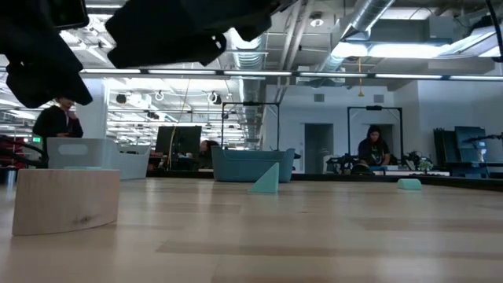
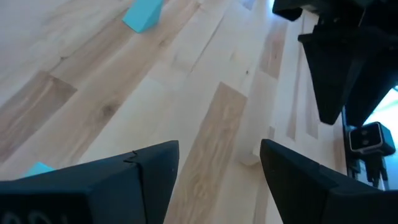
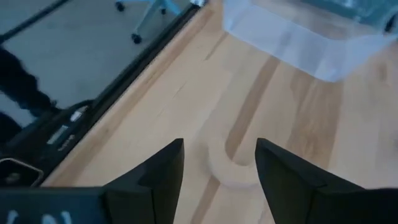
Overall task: Sort & place blocks by color
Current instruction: Put the brown block into the blue bin
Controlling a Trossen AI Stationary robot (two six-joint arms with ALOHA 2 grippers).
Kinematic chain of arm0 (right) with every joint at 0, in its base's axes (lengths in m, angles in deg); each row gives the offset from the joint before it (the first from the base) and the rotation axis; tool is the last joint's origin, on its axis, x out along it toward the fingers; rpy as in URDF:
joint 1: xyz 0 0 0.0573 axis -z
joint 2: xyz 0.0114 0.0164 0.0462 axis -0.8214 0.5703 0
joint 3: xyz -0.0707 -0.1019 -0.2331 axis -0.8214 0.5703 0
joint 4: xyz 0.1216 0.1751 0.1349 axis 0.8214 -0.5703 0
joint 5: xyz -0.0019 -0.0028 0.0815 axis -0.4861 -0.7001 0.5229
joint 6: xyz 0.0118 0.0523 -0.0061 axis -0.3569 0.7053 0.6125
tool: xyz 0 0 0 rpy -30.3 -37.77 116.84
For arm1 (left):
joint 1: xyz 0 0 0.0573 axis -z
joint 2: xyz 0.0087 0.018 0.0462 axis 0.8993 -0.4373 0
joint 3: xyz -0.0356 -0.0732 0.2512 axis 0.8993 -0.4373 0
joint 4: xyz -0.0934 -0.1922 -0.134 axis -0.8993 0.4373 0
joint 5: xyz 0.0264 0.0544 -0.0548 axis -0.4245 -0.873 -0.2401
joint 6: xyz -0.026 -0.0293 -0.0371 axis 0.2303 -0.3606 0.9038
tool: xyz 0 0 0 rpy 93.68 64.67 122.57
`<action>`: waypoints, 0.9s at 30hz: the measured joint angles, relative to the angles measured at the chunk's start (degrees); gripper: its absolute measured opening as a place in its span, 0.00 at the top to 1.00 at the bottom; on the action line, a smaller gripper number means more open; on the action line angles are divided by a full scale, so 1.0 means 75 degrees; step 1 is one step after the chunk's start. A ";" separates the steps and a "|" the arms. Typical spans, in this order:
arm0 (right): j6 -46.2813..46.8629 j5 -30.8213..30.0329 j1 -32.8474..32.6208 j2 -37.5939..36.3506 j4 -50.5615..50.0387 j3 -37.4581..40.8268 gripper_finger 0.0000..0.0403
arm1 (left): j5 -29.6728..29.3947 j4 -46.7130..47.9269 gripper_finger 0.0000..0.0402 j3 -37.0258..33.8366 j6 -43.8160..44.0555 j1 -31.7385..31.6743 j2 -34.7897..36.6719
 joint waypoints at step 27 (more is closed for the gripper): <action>-0.3777 0.2233 0.0695 0.2219 -0.1718 -0.2011 0.48 | -0.0742 0.0189 0.46 0.0015 0.0147 -0.0774 0.0117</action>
